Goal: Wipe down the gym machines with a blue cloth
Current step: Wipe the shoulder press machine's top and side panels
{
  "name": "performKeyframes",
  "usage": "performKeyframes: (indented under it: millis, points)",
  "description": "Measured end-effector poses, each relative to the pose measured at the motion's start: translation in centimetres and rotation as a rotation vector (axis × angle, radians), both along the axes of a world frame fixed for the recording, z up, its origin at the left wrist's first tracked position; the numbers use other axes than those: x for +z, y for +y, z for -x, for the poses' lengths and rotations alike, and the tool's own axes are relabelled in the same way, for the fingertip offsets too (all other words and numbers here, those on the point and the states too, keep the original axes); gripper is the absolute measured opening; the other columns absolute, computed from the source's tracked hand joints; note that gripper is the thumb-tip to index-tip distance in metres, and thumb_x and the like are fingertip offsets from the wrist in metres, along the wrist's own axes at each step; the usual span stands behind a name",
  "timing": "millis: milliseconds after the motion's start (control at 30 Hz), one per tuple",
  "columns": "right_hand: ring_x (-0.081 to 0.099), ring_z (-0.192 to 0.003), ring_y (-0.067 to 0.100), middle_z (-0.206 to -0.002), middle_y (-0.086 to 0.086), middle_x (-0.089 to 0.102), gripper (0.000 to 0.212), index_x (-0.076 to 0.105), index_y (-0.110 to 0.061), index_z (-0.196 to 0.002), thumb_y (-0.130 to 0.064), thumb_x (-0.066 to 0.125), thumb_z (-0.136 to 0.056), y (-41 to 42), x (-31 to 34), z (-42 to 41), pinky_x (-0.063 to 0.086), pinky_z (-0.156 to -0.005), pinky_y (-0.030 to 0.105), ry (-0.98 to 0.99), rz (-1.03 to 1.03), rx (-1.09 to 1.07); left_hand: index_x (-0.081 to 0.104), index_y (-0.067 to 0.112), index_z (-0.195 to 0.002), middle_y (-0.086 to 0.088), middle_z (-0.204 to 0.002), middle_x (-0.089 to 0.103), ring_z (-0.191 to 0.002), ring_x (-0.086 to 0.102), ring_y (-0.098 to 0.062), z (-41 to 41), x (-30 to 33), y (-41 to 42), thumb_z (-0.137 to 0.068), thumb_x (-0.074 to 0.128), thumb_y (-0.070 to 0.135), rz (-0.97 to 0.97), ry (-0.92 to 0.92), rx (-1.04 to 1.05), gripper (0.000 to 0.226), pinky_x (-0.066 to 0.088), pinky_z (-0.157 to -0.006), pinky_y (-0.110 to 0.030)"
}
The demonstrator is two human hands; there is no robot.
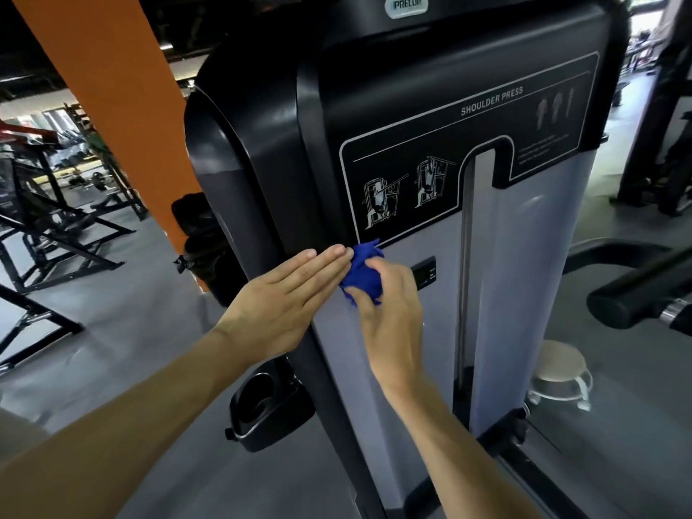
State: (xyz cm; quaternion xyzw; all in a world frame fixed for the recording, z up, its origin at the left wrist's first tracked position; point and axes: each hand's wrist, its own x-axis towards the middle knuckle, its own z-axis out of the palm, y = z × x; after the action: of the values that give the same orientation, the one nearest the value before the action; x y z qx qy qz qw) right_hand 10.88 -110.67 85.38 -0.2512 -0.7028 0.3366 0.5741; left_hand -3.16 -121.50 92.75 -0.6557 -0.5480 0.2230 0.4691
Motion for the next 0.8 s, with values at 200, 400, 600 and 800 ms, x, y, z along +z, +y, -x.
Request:
performKeyframes:
  millis: [200, 400, 600, 800]
  points:
    - [0.053, -0.126, 0.026, -0.142, 0.013, 0.051, 0.027, 0.068, -0.014, -0.129, -0.022, 0.058, -0.105, 0.2, -6.7, 0.2, 0.043, -0.109, 0.025, -0.026, -0.386, -0.012, 0.004, -0.002, -0.164, -0.016, -0.173, -0.009, -0.161, -0.007, -0.029, 0.6, -2.2, 0.8, -0.109, 0.025, 0.028, -0.125, -0.044, -0.048, 0.066, -0.005, -0.131, -0.043]
    - [0.045, -0.127, -0.005, -0.134, -0.036, 0.045, 0.035, 0.06, -0.064, -0.12, -0.037, 0.069, -0.099, 1.0, -12.4, 0.1, 0.041, -0.103, 0.017, -0.188, -0.56, 0.031, 0.005, -0.003, -0.163, -0.018, -0.173, -0.004, -0.161, 0.0, -0.032, 0.8, -5.5, 1.3, -0.111, 0.027, 0.027, -0.278, -0.068, -0.061, 0.064, 0.007, -0.131, -0.046]
    - [0.057, -0.126, 0.032, -0.135, 0.017, 0.06, 0.038, 0.061, -0.002, -0.137, -0.017, 0.061, -0.103, 4.3, -6.5, 2.3, 0.04, -0.115, 0.033, 0.106, -0.673, -0.026, 0.016, -0.002, -0.163, -0.018, -0.172, 0.012, -0.16, 0.011, -0.031, 0.6, -6.1, 1.6, -0.111, 0.034, 0.024, -0.374, -0.15, -0.145, 0.061, 0.018, -0.13, -0.048]
    - [0.059, -0.117, 0.03, -0.132, 0.016, 0.061, 0.032, 0.068, -0.004, -0.132, -0.012, 0.065, -0.101, 6.2, -19.9, 1.2, 0.049, -0.104, 0.04, 0.062, -0.796, 0.061, 0.013, -0.007, -0.162, -0.025, -0.171, 0.007, -0.16, 0.006, -0.035, -0.4, -12.8, 2.7, -0.109, 0.029, 0.025, -0.488, -0.139, -0.066, 0.064, 0.015, -0.13, -0.051]
